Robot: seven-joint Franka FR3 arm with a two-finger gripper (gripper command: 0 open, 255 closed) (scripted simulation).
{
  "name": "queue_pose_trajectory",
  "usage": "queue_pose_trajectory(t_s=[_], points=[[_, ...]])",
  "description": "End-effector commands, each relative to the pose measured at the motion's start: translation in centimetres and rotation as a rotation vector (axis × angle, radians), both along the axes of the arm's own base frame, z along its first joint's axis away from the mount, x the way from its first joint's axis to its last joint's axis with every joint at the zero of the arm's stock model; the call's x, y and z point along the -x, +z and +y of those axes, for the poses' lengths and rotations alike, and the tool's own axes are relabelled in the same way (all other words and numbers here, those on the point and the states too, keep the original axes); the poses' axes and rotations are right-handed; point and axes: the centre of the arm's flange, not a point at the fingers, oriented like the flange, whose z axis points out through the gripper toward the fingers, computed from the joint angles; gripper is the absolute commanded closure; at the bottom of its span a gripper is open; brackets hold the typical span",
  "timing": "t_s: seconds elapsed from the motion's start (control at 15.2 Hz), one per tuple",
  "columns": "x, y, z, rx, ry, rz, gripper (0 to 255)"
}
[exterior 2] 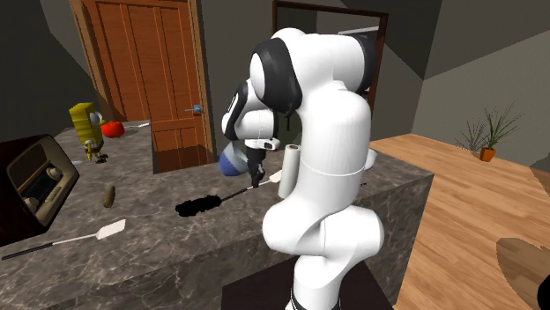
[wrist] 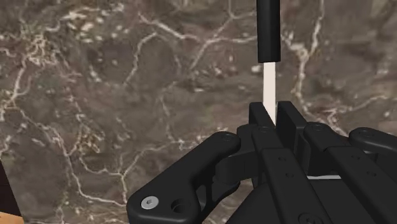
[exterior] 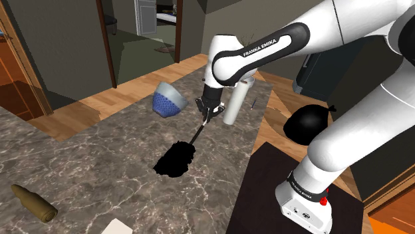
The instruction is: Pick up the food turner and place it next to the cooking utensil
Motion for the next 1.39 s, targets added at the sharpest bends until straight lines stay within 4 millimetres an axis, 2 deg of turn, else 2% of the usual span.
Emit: queue_pose_trajectory(t_s=[0.0,0.59,1.32], points=[[0.0,1.0,0.1,0.000,0.000,0.000,255],[0.0,5.7,0.1,0.000,0.000,0.000,255],[8.9,5.7,11.5,0.000,0.000,0.000,255]])
